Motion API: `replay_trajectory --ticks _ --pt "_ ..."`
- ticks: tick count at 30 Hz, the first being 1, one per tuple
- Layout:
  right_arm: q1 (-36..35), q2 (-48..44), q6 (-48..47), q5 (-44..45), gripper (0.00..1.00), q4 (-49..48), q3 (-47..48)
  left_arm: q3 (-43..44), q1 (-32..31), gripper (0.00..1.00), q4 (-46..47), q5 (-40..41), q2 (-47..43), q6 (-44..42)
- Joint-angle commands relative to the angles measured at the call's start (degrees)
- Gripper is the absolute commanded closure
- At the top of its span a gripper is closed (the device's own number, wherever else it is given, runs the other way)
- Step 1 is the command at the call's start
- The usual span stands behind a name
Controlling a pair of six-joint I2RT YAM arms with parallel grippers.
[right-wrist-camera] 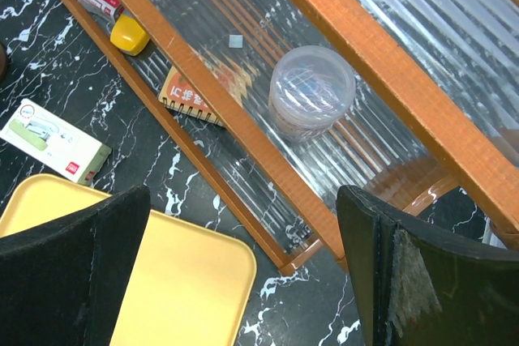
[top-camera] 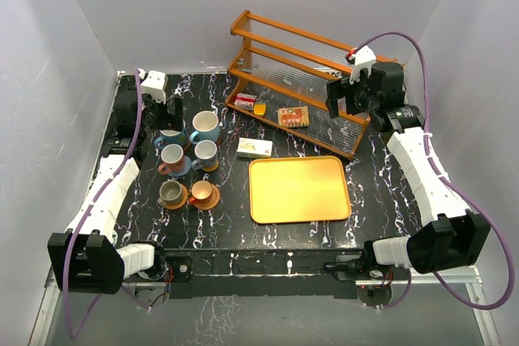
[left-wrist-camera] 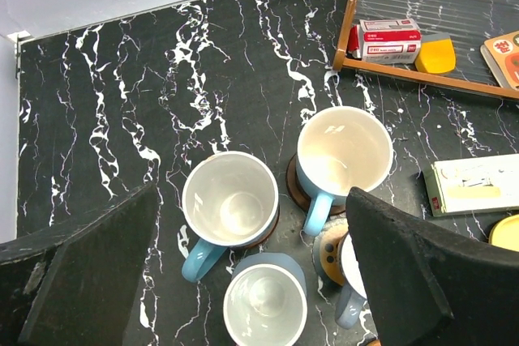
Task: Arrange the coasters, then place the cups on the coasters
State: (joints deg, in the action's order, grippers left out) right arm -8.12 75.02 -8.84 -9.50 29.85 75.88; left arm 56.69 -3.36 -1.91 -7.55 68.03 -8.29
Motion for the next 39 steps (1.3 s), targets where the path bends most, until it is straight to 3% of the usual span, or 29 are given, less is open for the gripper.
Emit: replay_trajectory --ticks 1,22,39 --pt "0.44 -2.49 0.32 1.40 0.02 -5.57 -0.32 0.53 0.88 0.01 -0.64 -0.78 -0.97 1.23" --pt "0.59 -3.97 -1.86 -0.87 0.02 -5.93 -2.73 5.51 0.90 0.01 -7.24 0.82 -1.83 -7.46" --pt "0.63 -8.85 -3.83 0.92 0.02 -3.32 -4.05 6.60 0.89 0.01 -7.76 3.89 -4.28 -0.42"
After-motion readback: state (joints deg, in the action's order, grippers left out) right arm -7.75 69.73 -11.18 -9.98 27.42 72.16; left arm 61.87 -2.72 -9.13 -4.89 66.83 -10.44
